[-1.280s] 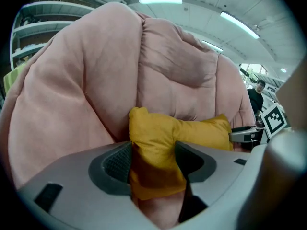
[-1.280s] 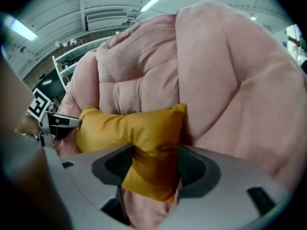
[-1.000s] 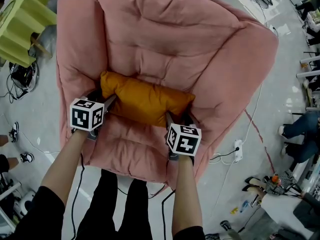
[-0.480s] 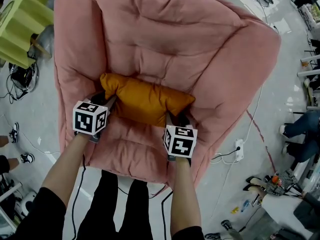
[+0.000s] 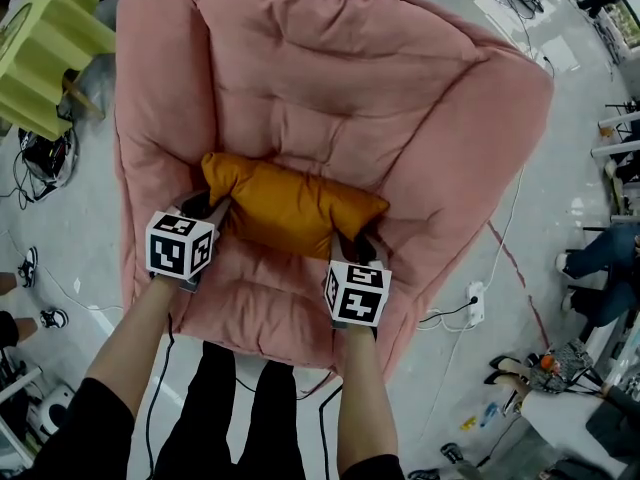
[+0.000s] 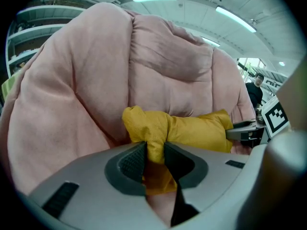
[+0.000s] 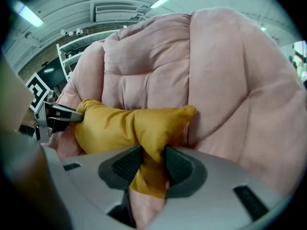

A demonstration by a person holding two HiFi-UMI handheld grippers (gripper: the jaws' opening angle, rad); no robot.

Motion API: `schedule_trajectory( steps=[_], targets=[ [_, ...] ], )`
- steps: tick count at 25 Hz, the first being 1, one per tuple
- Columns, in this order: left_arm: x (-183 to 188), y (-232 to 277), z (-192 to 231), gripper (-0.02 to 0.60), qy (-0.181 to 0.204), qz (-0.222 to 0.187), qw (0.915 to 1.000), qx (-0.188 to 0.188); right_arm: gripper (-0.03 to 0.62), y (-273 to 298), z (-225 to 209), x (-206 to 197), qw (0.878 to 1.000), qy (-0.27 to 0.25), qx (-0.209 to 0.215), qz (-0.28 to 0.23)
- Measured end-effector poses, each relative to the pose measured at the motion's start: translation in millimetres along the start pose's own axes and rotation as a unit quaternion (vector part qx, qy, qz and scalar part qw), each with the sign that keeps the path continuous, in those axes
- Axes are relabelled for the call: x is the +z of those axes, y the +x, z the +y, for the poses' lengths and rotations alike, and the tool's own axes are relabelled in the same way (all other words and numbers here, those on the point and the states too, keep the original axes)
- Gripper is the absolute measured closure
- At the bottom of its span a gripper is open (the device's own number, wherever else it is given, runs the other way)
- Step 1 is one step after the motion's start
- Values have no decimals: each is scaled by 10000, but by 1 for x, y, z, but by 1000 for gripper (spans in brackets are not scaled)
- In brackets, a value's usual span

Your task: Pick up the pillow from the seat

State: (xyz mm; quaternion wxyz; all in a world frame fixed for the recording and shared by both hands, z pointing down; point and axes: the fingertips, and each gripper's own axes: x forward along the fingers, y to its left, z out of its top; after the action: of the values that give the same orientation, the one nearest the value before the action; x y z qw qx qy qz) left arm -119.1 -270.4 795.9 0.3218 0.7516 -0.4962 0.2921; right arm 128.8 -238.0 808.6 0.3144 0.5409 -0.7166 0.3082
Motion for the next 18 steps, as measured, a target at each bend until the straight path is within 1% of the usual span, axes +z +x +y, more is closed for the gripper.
schedule_trajectory(
  steps=[6, 12, 18],
  targets=[
    [2, -14, -3, 466, 25, -74, 10000, 25, 430, -13, 5, 0, 10000, -25, -31, -83],
    [10, -28, -10, 466, 185, -229, 9996, 8, 428, -29, 4, 2, 9997, -41, -92, -207],
    [18, -53, -15, 466, 238, -427, 9988, 31, 428, -51, 11, 10, 9989, -107, -132, -431]
  ],
)
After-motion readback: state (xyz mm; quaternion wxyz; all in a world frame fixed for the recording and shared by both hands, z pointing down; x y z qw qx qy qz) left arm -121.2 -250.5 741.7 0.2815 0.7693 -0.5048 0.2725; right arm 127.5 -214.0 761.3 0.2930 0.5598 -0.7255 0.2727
